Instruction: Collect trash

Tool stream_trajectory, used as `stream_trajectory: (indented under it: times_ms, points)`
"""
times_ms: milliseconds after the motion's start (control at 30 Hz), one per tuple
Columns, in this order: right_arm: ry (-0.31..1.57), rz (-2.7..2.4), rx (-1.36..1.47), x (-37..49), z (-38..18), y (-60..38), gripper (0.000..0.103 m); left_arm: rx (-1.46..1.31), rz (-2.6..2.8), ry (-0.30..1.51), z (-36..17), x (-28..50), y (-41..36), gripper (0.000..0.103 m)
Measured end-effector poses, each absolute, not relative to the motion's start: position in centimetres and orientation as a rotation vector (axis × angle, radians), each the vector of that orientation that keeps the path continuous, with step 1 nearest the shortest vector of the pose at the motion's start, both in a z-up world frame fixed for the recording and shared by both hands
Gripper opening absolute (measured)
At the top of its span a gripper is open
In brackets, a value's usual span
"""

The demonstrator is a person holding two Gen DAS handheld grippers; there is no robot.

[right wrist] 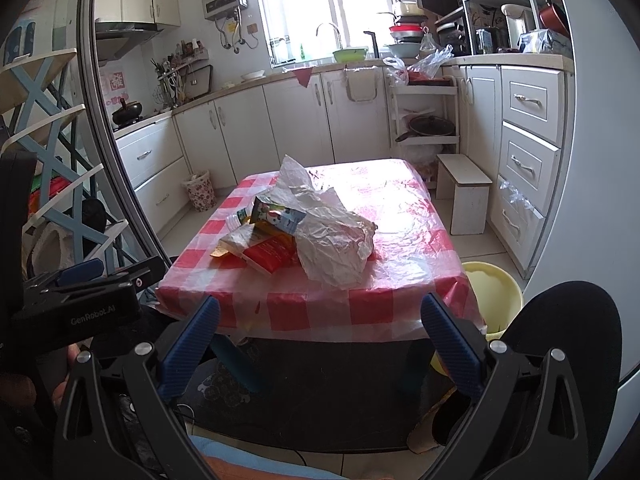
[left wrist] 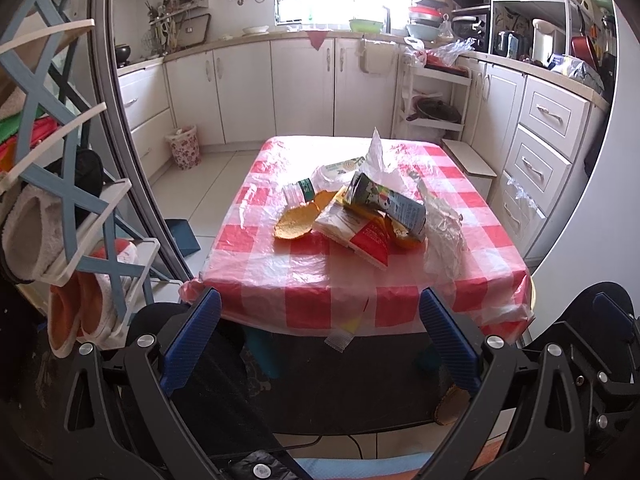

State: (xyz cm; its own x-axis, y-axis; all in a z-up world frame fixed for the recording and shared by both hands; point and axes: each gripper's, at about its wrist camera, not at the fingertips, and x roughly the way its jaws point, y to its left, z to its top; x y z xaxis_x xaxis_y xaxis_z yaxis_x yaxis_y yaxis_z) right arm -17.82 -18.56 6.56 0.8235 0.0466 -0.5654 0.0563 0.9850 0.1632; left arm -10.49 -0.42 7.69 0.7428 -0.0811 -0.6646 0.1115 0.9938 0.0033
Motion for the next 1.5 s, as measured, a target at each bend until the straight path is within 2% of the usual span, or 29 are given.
stream_trajectory:
  times_ms: [367, 567, 867, 1200, 1233, 1267, 1333, 1433, 1500]
  points:
    - [0.545, -0.003, 0.143, -18.2, 7.4, -18.2, 0.097, 0.014, -0.125, 0.723, 8.1, -10.9, -0.3, 0.095]
    - [0.553, 0.008, 0.134, -15.6, 7.4, -18.6, 0.097, -0.023, -0.104, 0.726, 7.8, -9.7, 1.1, 0.095]
    - [0.683, -0.001, 0.147, -6.6, 2.6, -21.2, 0.097, -0.011, -0.113, 0.779, 5.1, -4.9, 0.2, 0.095]
    - [0.821, 0.079, 0.118, -0.3, -1.6, -21.2, 0.097, -0.209, -0.256, 0.859, 3.7, 1.1, -2.4, 0.095]
    - [0.834, 0.089, 0.138, 0.0, -2.0, -21.5, 0.095, -0.239, -0.269, 0.875, 3.4, 2.0, -2.9, 0.095]
    - [0.834, 0.099, 0.166, 0.5, -2.3, -22.0, 0.089, -0.261, -0.279, 0.888, 3.2, 2.6, -3.2, 0.095]
    - [0.851, 0.112, 0.220, 1.2, -2.7, -23.1, 0.057, -0.300, -0.293, 0.918, 2.5, 4.2, -4.0, 0.095]
    - [0.870, 0.131, 0.316, 1.4, -3.3, -25.1, 0.032, -0.354, -0.297, 0.970, 1.1, 7.0, -5.2, 0.095]
    - [0.855, 0.134, 0.334, 1.2, -3.3, -25.8, 0.028, -0.395, -0.286, 1.007, 0.0, 8.7, -5.8, 0.095]
